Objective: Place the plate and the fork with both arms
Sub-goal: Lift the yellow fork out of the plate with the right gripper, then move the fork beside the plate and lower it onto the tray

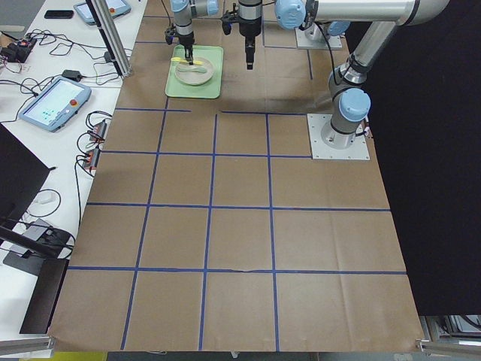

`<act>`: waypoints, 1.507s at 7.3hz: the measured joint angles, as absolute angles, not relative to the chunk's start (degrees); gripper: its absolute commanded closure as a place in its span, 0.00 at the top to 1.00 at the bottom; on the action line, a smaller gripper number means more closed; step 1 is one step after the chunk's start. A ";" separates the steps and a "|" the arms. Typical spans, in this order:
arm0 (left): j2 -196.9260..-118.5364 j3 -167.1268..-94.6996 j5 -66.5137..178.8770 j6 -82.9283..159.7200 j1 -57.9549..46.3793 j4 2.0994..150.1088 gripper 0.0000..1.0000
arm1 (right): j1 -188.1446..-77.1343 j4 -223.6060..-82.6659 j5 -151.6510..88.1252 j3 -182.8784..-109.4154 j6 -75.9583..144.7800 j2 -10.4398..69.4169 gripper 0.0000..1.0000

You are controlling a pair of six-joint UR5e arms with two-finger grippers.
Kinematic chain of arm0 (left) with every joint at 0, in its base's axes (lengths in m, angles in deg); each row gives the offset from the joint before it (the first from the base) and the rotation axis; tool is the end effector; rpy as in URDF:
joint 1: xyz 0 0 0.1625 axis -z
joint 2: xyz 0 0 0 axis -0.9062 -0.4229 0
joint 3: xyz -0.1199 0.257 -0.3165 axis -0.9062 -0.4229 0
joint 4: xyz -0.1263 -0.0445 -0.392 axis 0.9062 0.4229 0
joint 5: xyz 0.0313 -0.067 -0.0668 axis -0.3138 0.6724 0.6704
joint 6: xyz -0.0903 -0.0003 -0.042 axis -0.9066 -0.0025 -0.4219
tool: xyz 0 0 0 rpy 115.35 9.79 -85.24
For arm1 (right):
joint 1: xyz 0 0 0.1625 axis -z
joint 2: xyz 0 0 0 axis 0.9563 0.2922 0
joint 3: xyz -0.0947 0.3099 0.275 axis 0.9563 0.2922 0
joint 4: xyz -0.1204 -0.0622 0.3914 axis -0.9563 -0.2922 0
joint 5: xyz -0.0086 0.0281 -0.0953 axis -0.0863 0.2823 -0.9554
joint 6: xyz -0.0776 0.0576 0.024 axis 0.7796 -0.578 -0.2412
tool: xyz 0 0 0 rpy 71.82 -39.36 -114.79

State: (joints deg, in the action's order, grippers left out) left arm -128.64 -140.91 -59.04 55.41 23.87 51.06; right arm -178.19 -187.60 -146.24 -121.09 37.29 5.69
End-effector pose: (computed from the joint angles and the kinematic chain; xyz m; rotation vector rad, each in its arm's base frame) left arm -0.1185 -0.4193 0.4677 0.0328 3.0775 0.0756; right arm 0.3247 -0.6971 0.2216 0.0428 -3.1139 -0.0068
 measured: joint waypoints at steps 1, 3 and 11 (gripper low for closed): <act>-128.64 -140.92 -59.04 55.41 23.88 51.06 1.00 | -178.10 -186.39 -146.26 -121.20 37.29 7.19 0.03; -128.69 -140.93 -59.04 55.41 23.88 51.06 1.00 | -177.13 -183.79 -146.40 -123.04 37.32 10.27 0.03; -128.74 -141.02 -59.00 55.41 23.88 51.06 1.00 | -170.94 -198.14 -146.22 -138.06 37.80 12.31 0.28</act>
